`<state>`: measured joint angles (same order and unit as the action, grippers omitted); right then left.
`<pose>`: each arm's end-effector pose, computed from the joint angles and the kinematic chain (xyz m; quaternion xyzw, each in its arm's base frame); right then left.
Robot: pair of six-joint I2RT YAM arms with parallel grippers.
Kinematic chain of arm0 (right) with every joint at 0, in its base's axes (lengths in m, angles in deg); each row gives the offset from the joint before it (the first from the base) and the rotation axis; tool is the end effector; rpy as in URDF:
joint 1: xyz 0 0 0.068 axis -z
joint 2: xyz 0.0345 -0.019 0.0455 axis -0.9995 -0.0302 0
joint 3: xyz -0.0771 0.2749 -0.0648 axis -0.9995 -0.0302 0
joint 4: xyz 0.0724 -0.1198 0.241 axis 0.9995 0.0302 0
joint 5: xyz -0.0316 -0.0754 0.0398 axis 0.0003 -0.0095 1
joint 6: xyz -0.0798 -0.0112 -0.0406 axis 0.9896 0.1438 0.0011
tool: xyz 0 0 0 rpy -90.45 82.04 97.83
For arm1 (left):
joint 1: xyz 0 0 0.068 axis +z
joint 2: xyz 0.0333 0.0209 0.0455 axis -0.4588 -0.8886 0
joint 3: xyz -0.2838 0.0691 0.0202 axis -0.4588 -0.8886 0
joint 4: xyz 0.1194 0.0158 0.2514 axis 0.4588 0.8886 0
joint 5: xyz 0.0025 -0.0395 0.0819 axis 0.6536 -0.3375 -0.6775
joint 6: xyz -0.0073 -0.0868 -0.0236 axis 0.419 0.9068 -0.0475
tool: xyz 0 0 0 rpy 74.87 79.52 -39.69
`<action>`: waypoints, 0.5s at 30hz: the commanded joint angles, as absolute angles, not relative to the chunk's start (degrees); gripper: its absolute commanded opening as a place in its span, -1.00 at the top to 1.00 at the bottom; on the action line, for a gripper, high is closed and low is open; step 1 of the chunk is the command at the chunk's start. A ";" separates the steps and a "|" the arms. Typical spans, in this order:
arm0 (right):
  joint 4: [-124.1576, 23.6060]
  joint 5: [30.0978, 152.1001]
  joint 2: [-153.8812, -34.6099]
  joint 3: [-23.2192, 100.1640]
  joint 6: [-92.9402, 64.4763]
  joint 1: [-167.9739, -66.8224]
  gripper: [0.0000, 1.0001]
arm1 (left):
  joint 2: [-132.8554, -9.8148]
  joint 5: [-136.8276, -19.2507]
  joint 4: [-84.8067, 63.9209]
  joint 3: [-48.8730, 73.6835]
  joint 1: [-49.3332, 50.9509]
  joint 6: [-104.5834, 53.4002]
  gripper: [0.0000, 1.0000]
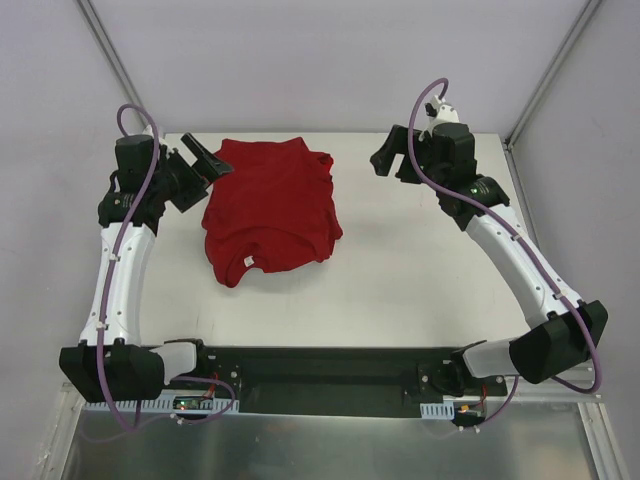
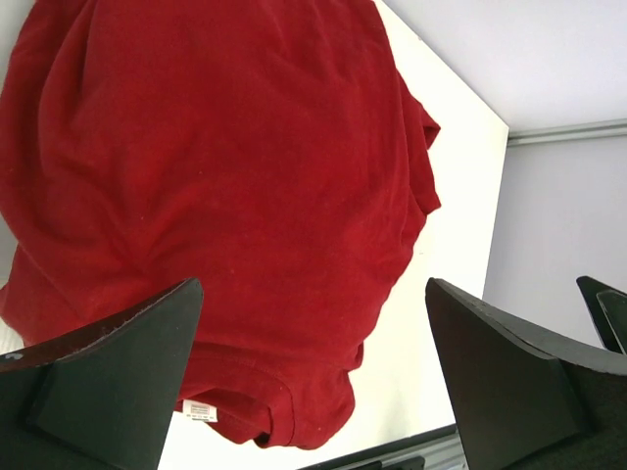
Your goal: Fold and stack the t-shirts
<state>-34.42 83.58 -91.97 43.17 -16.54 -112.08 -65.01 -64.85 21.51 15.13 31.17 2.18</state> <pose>0.3438 0.1519 0.4198 -0.1020 0.7864 0.1735 0.5841 0.3118 -0.0086 0.4050 -0.2093 0.8036 -0.3117 0.4618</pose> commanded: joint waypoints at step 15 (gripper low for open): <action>-37.95 85.56 -90.33 44.93 -18.58 -111.91 -0.93 | -64.13 -65.65 20.84 15.47 31.62 -0.34 -0.99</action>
